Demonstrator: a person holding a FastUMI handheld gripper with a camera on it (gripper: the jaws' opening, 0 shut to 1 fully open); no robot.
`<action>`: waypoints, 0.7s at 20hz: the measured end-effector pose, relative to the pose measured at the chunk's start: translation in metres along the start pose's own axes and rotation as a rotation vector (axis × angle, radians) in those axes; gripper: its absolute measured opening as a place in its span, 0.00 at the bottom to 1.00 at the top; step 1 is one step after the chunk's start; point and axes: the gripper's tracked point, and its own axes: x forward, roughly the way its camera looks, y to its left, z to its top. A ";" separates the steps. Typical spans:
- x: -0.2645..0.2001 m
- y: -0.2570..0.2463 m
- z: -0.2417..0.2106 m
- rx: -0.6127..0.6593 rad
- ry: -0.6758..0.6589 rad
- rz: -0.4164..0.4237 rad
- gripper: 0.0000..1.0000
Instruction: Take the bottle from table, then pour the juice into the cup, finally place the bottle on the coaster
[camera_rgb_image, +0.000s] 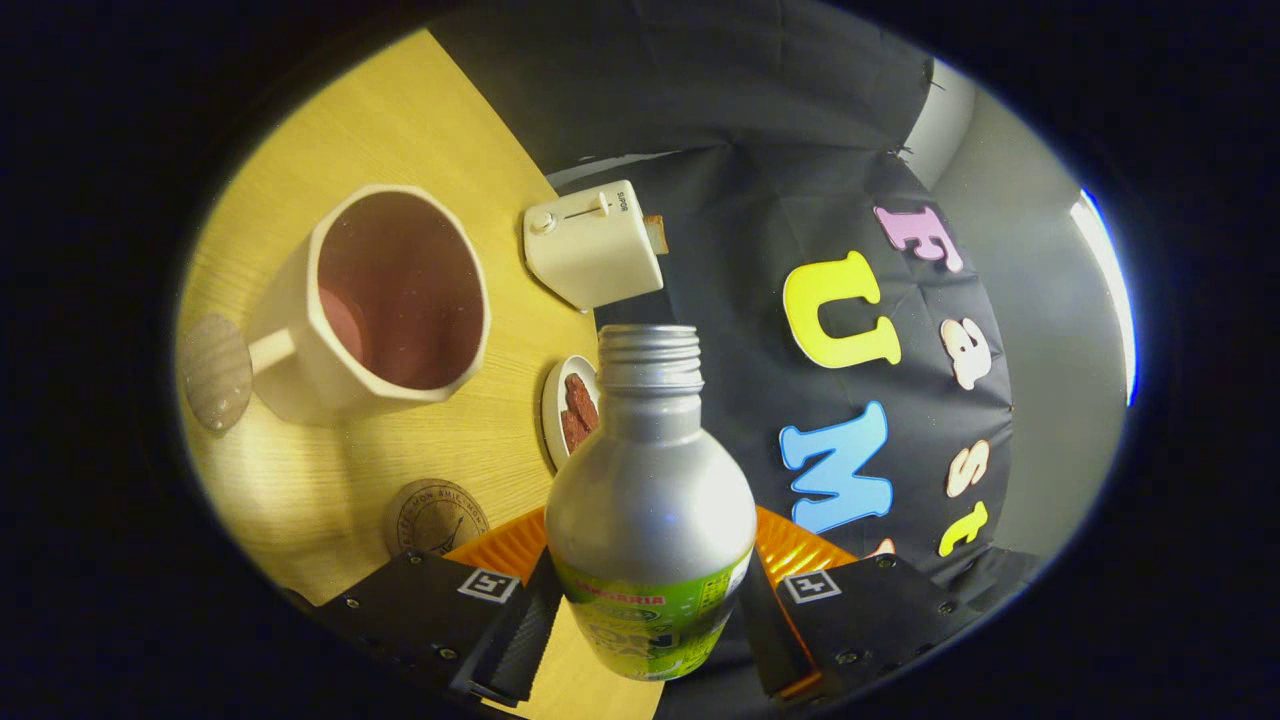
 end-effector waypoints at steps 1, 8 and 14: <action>0.000 0.000 -0.002 0.024 0.003 -0.001 0.81; 0.005 -0.016 0.002 0.313 -0.007 0.015 0.81; -0.001 -0.028 0.009 0.504 -0.041 0.016 0.80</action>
